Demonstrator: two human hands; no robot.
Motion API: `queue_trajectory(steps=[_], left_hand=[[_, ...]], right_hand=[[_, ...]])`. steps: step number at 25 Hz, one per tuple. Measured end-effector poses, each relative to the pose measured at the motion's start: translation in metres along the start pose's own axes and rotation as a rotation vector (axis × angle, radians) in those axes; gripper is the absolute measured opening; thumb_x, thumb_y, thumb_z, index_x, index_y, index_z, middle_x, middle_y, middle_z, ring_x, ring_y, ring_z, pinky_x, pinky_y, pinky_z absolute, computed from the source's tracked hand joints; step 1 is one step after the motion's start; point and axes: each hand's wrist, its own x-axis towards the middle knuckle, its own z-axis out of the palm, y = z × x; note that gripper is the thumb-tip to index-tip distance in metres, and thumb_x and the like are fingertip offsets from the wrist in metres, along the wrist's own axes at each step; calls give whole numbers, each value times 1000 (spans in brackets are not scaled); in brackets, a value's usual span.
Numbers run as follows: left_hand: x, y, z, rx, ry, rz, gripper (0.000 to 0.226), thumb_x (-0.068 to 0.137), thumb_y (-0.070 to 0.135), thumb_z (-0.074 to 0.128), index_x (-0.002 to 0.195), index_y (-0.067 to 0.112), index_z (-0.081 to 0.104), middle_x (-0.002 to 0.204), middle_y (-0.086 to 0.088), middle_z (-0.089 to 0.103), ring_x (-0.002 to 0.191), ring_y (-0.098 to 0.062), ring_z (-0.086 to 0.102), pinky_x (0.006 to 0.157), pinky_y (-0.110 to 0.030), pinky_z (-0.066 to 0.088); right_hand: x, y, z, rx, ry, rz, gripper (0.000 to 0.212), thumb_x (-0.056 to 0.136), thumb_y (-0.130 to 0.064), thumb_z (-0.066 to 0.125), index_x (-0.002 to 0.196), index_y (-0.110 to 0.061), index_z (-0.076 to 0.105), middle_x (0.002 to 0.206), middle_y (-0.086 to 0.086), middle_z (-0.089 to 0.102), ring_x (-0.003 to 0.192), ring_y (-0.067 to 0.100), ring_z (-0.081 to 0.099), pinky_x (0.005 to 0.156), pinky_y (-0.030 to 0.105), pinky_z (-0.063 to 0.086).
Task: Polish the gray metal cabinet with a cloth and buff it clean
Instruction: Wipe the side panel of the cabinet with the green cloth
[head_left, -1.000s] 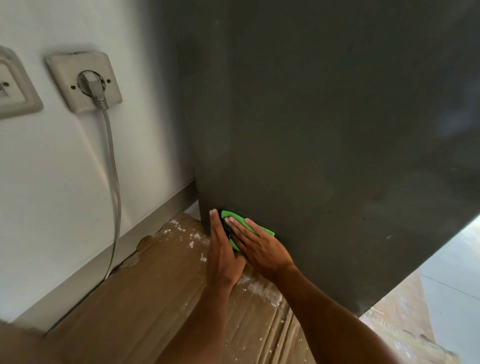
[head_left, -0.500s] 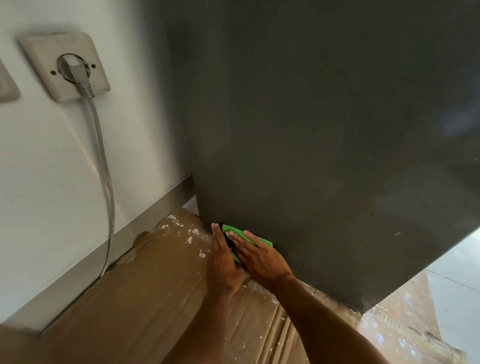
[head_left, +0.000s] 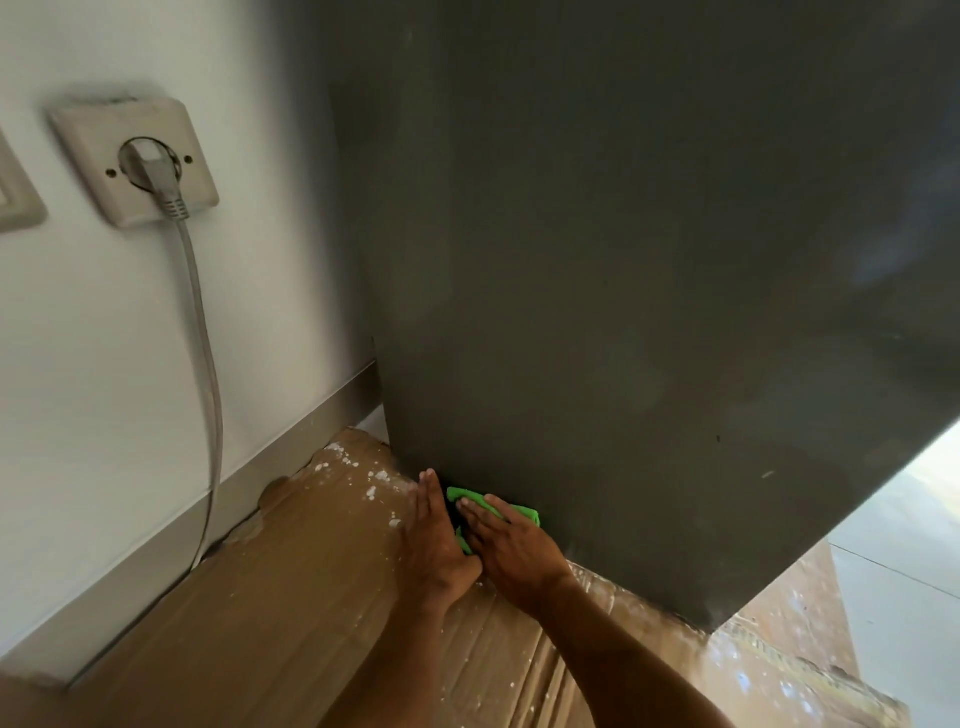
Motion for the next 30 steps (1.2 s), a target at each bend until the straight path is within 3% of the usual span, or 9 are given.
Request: queue_trajectory(steps=[3, 6, 10, 12, 15, 19, 26, 28, 30], left_hand=[[-4, -2, -3, 31, -29, 9, 115, 85, 20, 73, 163, 20, -12, 172, 1, -11, 158, -18, -11, 128, -44, 3], [-8, 1, -4, 39, -71, 11, 117, 84, 15, 74, 163, 20, -13, 171, -2, -14, 158, -21, -13, 129, -42, 4], [-7, 22, -12, -18, -50, -74, 115, 87, 21, 77, 163, 20, -9, 171, -7, -13, 158, -27, -11, 129, -45, 8], [-7, 35, -18, -109, 65, -140, 112, 87, 23, 77, 164, 20, -5, 171, -10, -8, 158, -30, -2, 128, -48, 17], [-11, 49, -25, -219, 262, -106, 96, 91, 20, 70, 163, 12, 9, 171, -17, 6, 158, -33, 6, 127, -48, 19], [-17, 63, -32, -267, 371, -1, 74, 98, 14, 58, 162, 10, 21, 167, -22, 19, 156, -37, 15, 126, -48, 16], [-24, 74, -21, -312, 318, 152, 86, 103, 30, 55, 163, 38, -7, 172, -9, 2, 150, -39, 31, 108, -54, 47], [-26, 68, -12, -263, 278, 192, 94, 101, 38, 56, 159, 43, -18, 172, -6, -6, 144, -40, 42, 91, -51, 59], [-29, 65, -4, -193, 254, 224, 102, 99, 43, 58, 155, 45, -27, 171, -6, -13, 139, -41, 48, 81, -47, 63]], right_hand=[[-7, -3, 12, 86, -11, 10, 58, 107, -25, 41, 160, -9, 20, 169, 12, 11, 157, 23, 4, 127, 44, 3], [-20, -5, 10, 221, -55, 89, 55, 90, -32, 71, 142, -18, 58, 154, 6, 49, 144, 21, 43, 113, 41, 40], [-52, 6, -7, 364, -264, 139, 57, 103, -14, 52, 157, -14, 33, 162, 13, 30, 143, 39, 36, 118, 49, 35], [-74, 14, -30, 375, -162, 134, 53, 102, -12, 50, 154, -18, 41, 157, 12, 39, 141, 35, 40, 117, 48, 37], [-100, 42, -64, 223, 333, 26, 48, 93, -15, 51, 141, -18, 60, 147, 11, 56, 132, 27, 54, 114, 42, 42], [-82, 94, -128, 93, 665, 211, 47, 101, -11, 41, 146, -10, 53, 156, 17, 44, 143, 32, 42, 118, 45, 31], [-108, 66, -7, -7, 161, 114, 49, 105, -27, 39, 154, -25, 43, 164, -9, 28, 150, 18, 32, 127, 37, 19], [-127, 33, 36, 3, 77, 105, 51, 97, -30, 61, 147, -25, 54, 158, -11, 41, 145, 10, 39, 125, 30, 11], [-134, 15, 45, 4, -9, 109, 69, 73, -26, 87, 138, -23, 63, 152, -4, 51, 142, 10, 37, 118, 33, 27]])
